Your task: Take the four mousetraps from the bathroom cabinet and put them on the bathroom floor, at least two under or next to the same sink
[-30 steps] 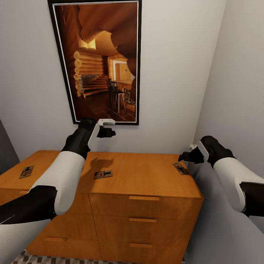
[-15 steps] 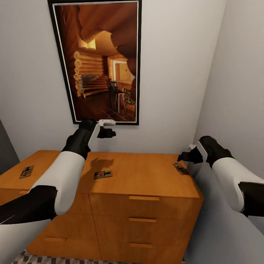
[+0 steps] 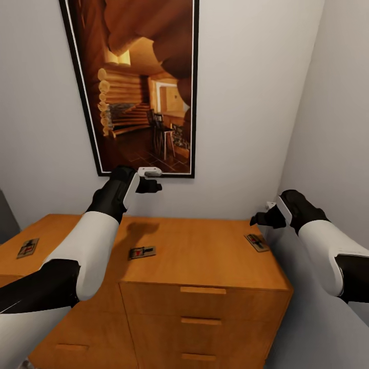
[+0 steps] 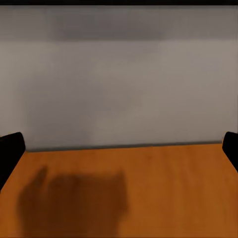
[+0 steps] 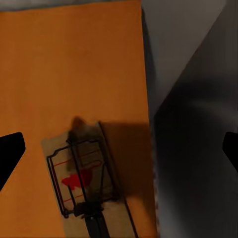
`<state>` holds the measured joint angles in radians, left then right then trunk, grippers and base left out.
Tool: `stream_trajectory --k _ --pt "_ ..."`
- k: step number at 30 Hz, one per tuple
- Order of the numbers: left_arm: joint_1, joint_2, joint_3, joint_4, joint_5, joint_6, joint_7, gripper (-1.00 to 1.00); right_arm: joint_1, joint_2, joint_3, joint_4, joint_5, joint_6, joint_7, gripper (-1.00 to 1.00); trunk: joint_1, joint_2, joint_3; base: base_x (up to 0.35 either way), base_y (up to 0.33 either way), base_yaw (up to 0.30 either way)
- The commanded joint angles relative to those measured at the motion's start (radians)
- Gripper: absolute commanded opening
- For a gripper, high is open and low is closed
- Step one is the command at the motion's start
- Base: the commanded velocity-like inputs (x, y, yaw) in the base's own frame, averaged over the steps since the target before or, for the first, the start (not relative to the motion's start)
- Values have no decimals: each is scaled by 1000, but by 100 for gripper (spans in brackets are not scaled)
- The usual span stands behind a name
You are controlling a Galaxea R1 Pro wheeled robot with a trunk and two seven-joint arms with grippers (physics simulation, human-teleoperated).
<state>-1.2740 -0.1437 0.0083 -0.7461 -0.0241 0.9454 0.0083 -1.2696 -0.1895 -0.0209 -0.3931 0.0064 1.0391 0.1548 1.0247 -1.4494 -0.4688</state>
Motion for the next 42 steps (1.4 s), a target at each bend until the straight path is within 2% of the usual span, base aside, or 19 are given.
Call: stream_trajectory --k 1,42 --pt "-1 -1 1 -1 -2 4 1 100 -1 0 -2 -1 1 4 3 100 0 -1 -1 136 0 0" --pt "-1 -1 2 -1 -4 4 1 100 -1 -4 -2 45 -4 8 5 100 0 -1 -1 17 0 0"
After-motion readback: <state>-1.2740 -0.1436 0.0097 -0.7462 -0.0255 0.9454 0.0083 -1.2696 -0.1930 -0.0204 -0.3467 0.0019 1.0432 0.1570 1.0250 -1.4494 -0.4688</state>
